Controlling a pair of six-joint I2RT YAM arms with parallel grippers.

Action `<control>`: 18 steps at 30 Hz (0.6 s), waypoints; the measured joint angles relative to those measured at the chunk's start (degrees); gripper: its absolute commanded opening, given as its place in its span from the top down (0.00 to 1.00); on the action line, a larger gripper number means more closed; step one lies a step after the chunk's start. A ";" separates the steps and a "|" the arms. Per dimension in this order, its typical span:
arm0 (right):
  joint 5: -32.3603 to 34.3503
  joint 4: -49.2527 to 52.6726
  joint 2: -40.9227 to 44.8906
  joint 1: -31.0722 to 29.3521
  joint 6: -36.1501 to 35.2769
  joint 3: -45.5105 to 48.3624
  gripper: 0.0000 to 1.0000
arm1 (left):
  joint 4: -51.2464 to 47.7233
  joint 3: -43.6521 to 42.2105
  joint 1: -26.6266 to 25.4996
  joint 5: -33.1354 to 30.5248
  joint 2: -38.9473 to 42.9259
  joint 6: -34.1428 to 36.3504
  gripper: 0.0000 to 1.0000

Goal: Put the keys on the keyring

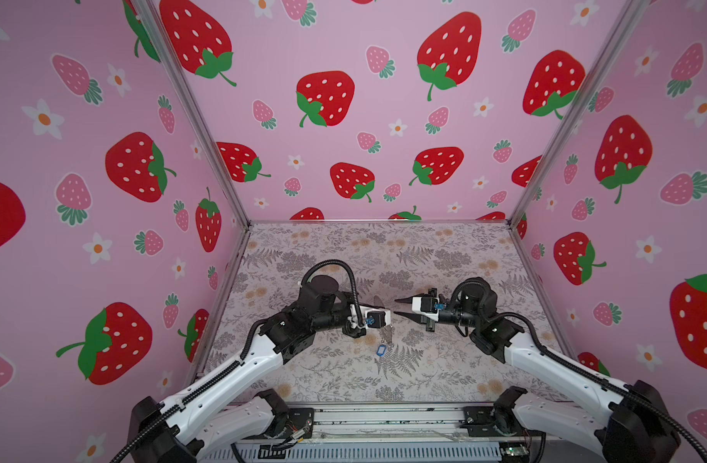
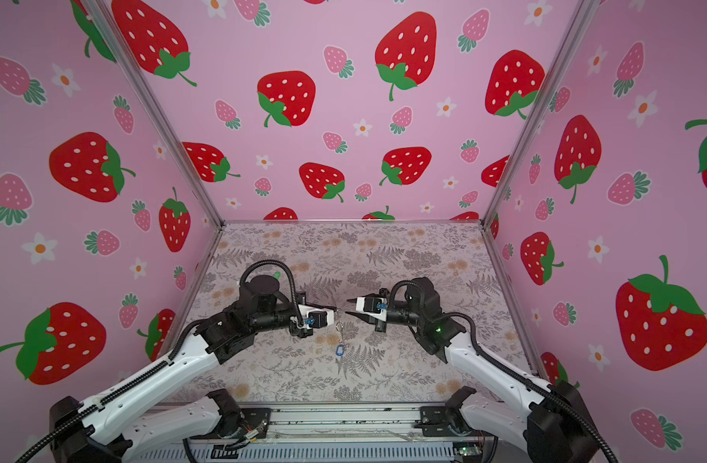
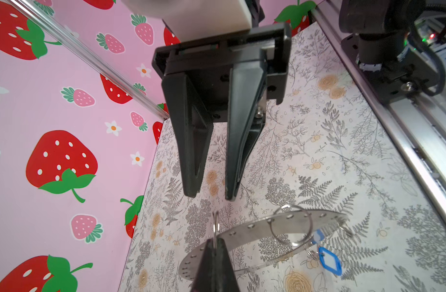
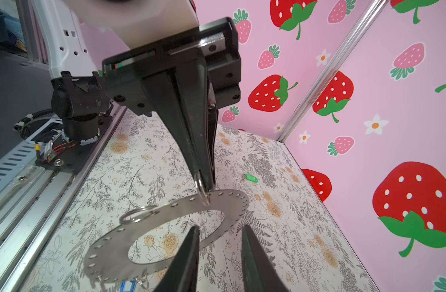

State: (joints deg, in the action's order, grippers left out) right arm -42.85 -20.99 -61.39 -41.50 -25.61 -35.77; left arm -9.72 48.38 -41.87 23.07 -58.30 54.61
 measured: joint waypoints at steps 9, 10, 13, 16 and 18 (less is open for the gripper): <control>0.17 1.64 -0.68 -0.17 -1.70 -0.63 0.73 | -4.00 2.47 -2.67 -4.76 -1.14 2.86 1.00; 0.17 1.68 -0.94 -0.31 -1.73 -0.63 0.73 | -4.42 2.95 -2.67 -4.92 -1.25 2.82 1.00; 0.15 1.81 -1.57 -0.42 -1.73 -0.63 0.73 | -5.75 4.83 -2.67 -5.07 -2.01 2.56 1.00; 0.11 1.73 -1.79 -0.63 -1.68 -0.63 0.74 | -8.22 7.39 -2.67 -5.03 -3.41 2.12 1.00; -0.09 1.11 -1.79 -0.68 -1.46 -0.63 0.74 | -9.79 8.92 -2.67 -4.87 -4.48 1.62 1.00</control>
State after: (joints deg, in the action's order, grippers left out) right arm -42.94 -19.88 -63.18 -42.17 -27.07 -36.40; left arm -19.51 57.30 -44.53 18.20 -62.78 56.23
